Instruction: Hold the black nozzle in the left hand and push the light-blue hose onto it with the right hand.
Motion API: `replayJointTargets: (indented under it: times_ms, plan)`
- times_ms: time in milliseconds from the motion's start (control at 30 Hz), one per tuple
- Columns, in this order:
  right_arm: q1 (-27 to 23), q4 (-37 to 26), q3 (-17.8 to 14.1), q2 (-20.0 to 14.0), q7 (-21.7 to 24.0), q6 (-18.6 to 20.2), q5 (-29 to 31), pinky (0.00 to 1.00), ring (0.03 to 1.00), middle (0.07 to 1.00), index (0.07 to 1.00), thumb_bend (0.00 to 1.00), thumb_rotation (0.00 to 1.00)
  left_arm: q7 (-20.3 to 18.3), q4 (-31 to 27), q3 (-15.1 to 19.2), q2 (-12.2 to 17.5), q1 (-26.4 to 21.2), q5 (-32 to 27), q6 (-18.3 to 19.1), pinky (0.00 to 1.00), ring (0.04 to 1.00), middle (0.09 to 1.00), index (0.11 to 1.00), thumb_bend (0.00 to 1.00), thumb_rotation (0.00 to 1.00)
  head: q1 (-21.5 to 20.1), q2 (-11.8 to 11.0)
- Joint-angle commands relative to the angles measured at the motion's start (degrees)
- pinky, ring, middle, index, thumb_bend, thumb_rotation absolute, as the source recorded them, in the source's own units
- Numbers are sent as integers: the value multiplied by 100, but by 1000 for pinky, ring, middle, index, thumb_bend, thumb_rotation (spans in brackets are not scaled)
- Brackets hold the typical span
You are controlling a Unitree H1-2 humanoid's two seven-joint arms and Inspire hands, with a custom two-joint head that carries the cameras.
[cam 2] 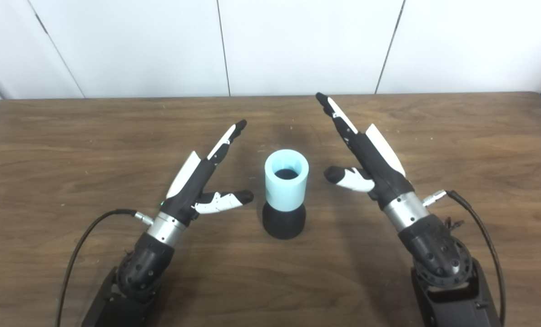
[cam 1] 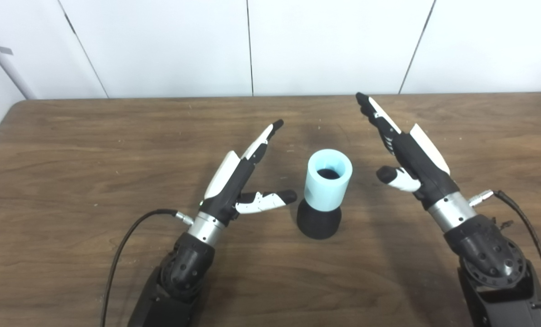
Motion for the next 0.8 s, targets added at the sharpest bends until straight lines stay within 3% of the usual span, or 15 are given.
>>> replayJointTargets:
  times_ms: [0, 333, 567, 767]
  plan:
    - [-69, -115, -91, 6, -89, -306, 176, 1000, 1000, 1000, 1000, 955, 1000, 98, -371, 94, -51, -96, -99, -21, 1000, 1000, 1000, 1000, 1000, 825, 41, 2]
    - [218, 76, -351, 12, -155, -839, 699, 1000, 1000, 1000, 1000, 970, 1000, 226, -1214, 346, -244, 423, -203, 301, 1000, 1000, 1000, 1000, 1000, 977, 61, -76]
    - [407, -26, -455, 287, -320, -748, 882, 1000, 1000, 1000, 1000, 885, 1000, 478, -1443, 549, -418, 626, -69, 339, 1000, 1000, 1000, 1000, 1000, 1000, 0, -165]
    - [599, -81, -486, 606, -522, -809, 1074, 1000, 1000, 1000, 1000, 880, 1000, 405, -1830, 719, -494, 958, -599, 588, 1000, 1000, 1000, 1000, 1000, 1000, -3, -198]
